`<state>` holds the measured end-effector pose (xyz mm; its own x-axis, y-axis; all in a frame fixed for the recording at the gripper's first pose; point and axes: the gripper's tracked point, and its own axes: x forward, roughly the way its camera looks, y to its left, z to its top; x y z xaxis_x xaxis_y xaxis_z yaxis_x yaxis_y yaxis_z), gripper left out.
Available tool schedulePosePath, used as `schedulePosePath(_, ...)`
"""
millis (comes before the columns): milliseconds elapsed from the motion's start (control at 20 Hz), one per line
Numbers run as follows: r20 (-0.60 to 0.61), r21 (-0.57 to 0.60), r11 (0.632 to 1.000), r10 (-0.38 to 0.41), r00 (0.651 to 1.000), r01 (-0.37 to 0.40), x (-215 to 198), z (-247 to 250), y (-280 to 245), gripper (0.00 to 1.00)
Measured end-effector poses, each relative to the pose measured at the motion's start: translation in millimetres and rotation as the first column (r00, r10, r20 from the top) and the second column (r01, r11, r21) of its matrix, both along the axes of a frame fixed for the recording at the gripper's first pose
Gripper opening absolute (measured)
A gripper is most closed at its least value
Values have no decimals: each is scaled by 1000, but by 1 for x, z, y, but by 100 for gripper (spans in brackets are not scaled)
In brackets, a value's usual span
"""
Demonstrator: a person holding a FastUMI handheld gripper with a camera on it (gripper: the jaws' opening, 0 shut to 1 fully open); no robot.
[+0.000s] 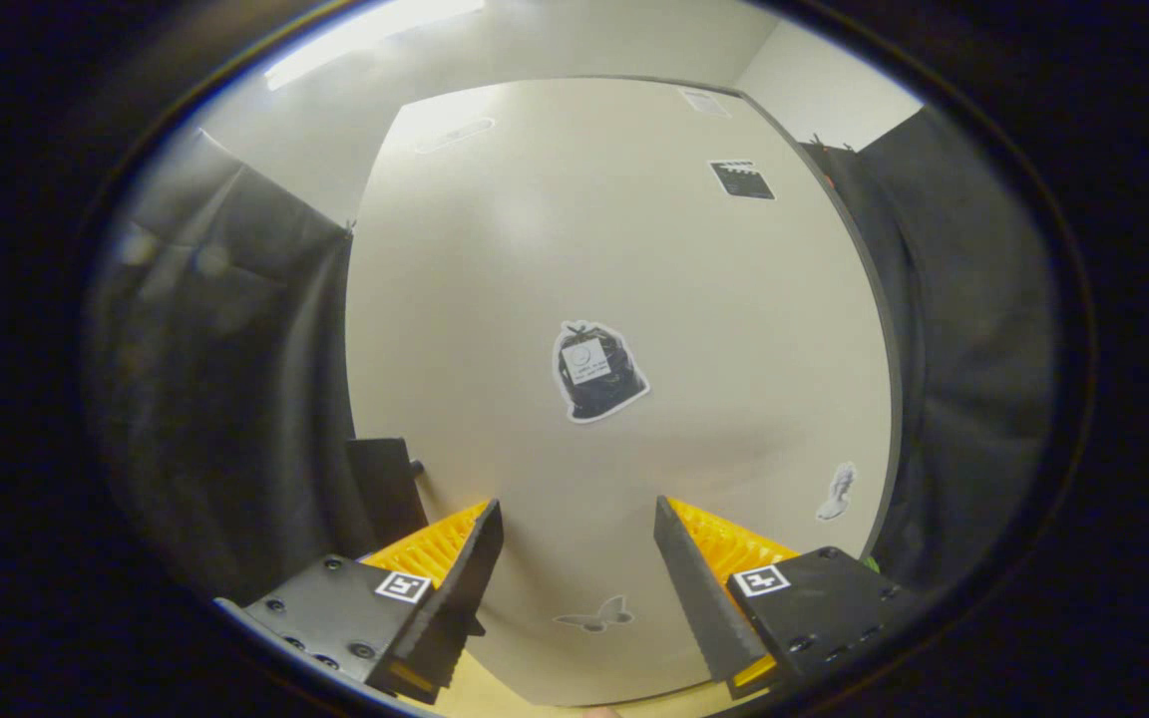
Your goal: Open the shoe cabinet door, grab the shoes and put them into the shoe cabinet, then close the shoe cabinet door.
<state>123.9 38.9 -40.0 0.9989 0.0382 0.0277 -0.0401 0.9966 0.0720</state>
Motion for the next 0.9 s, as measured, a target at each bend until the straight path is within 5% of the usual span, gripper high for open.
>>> schedulePosePath(550,-14,22,999,39,999,-38,12,-3,-1,95)
schedulePosePath(900,54,20,998,57,997,-59,-42,40,-40,95)
